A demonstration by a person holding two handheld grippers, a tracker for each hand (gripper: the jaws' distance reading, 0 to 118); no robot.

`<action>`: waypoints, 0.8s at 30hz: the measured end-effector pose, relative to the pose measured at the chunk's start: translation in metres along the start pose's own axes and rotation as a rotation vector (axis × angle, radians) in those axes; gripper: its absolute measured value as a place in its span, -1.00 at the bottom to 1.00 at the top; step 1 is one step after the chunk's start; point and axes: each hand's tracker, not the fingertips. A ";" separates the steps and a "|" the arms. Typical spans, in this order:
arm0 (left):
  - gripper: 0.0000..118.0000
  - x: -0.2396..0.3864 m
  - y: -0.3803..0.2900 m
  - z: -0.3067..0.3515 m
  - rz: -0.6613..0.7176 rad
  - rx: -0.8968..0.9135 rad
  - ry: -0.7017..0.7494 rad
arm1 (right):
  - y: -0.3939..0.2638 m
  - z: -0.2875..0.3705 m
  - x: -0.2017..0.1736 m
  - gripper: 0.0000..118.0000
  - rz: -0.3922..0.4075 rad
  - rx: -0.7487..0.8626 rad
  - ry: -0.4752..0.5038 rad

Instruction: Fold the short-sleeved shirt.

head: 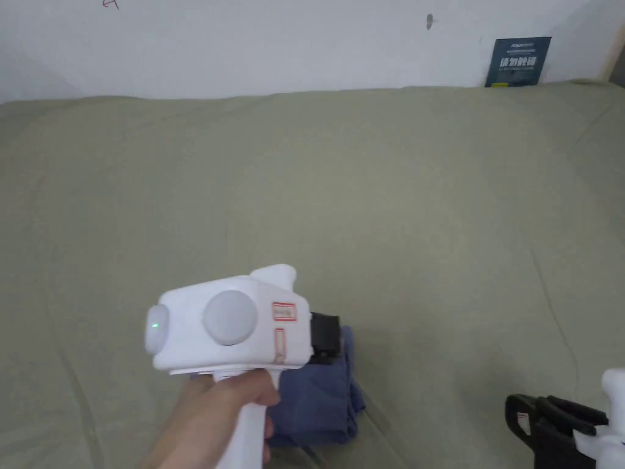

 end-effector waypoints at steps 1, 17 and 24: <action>-1.00 -0.018 -0.002 0.009 0.071 0.016 -0.054 | 0.000 -0.001 -0.001 -0.99 -0.003 -0.002 0.008; -1.00 -0.065 -0.038 -0.124 0.233 -0.205 -0.324 | -0.002 -0.017 -0.021 -0.99 -0.011 -0.062 0.002; -1.00 -0.083 -0.023 -0.091 0.176 -0.142 -0.400 | 0.011 -0.036 -0.032 -0.99 0.018 -0.089 0.003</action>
